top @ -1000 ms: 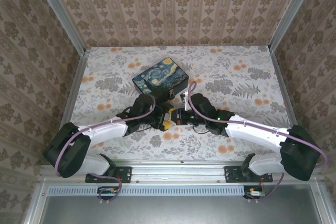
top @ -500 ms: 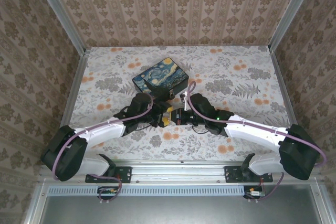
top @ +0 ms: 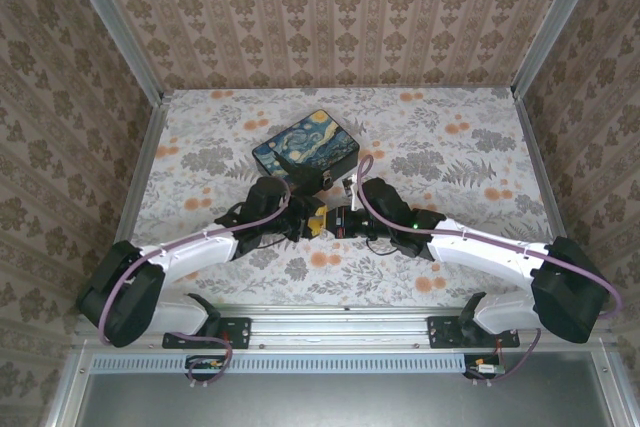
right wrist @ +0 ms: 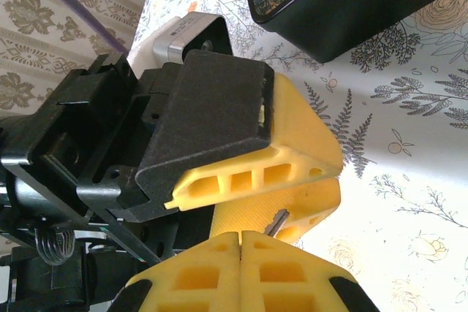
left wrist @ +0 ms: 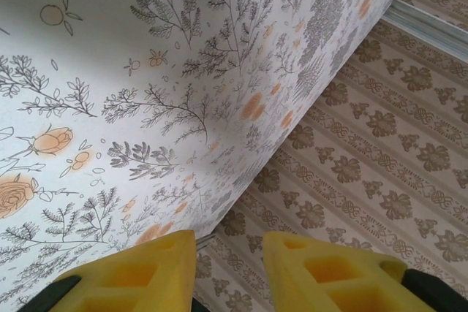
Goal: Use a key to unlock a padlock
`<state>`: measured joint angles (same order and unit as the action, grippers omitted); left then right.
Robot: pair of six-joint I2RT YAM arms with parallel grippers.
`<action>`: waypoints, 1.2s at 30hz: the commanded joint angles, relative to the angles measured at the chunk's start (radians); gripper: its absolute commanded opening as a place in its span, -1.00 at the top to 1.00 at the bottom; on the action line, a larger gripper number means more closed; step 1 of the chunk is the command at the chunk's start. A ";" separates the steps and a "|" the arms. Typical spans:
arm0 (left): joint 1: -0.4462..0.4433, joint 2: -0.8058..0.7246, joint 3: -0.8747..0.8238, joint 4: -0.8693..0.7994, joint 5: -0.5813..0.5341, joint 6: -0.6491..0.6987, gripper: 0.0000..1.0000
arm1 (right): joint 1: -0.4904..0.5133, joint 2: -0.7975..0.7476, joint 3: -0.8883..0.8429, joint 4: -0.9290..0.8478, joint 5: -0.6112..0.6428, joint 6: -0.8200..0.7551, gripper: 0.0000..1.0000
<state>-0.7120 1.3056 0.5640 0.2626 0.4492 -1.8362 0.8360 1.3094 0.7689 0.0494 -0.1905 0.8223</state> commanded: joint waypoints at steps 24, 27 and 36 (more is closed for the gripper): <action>0.046 -0.097 0.061 -0.164 -0.016 0.223 1.00 | -0.045 -0.056 -0.048 -0.044 0.050 -0.007 0.34; 0.061 -0.103 0.101 -0.230 -0.023 0.324 1.00 | -0.066 -0.090 -0.069 -0.050 0.046 -0.013 0.23; 0.072 -0.104 0.189 -0.267 -0.112 0.646 1.00 | -0.071 -0.098 -0.080 0.103 -0.095 0.050 0.07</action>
<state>-0.6453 1.2236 0.7052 0.0280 0.3908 -1.3666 0.7654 1.2190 0.6979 0.0727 -0.2245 0.8261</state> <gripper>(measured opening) 0.048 0.461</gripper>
